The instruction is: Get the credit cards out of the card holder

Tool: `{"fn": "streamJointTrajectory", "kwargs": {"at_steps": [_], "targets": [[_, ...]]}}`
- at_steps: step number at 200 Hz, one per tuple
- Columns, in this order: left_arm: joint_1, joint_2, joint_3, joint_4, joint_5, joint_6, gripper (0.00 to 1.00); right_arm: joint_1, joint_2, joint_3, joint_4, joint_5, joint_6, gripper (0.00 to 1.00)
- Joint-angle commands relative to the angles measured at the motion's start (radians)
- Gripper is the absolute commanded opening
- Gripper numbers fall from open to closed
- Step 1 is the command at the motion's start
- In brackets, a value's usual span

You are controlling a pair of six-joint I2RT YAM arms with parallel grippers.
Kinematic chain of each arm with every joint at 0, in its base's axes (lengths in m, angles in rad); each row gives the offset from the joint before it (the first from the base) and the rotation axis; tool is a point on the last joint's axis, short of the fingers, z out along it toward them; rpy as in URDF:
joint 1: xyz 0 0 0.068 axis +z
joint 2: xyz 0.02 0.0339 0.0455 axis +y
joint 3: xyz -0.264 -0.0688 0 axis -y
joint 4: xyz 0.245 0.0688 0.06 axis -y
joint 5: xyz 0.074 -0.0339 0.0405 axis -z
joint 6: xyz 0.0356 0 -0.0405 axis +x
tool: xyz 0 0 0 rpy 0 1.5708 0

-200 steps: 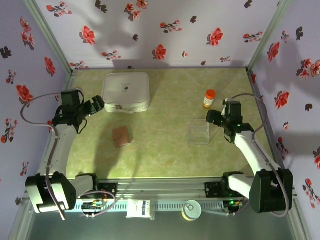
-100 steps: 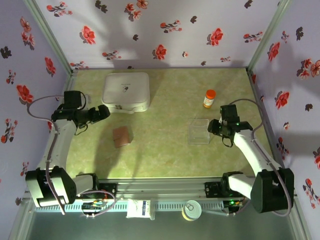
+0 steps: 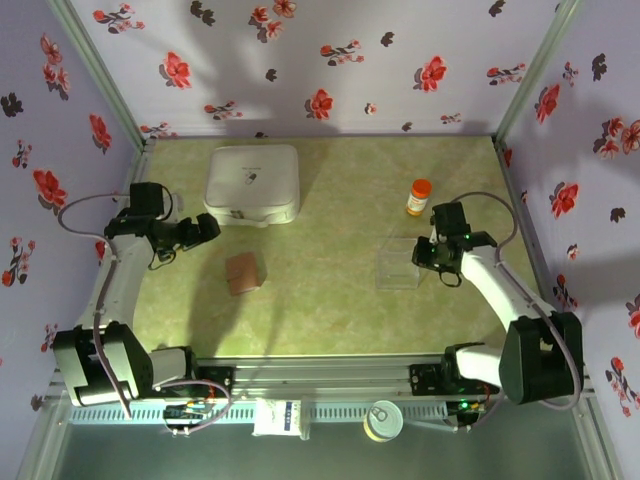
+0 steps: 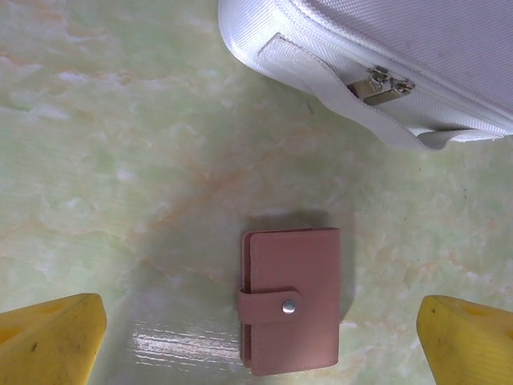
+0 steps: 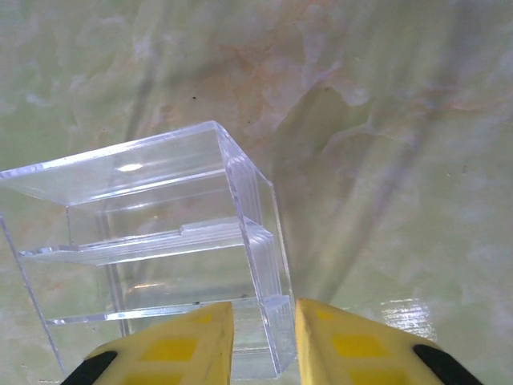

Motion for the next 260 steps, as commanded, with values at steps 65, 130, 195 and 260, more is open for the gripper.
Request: {"fn": "streamJointTrajectory", "kwargs": {"at_steps": [65, 130, 195, 260], "targets": [[0.013, 0.030, 0.010, -0.038, 0.021, 0.016, 1.00, 0.007, 0.143, 0.086, -0.027, -0.018, -0.050, 0.21], [0.016, 0.034, 0.011, -0.041, 0.020, 0.019, 1.00, 0.014, 0.177, 0.086, -0.020, -0.021, -0.052, 0.17], [0.019, 0.040, 0.013, -0.044, 0.019, 0.018, 1.00, 0.025, 0.190, 0.094, -0.021, -0.004, -0.054, 0.13], [0.022, 0.043, 0.015, -0.046, 0.020, 0.020, 1.00, 0.033, 0.212, 0.099, -0.022, 0.011, -0.056, 0.13]]}}
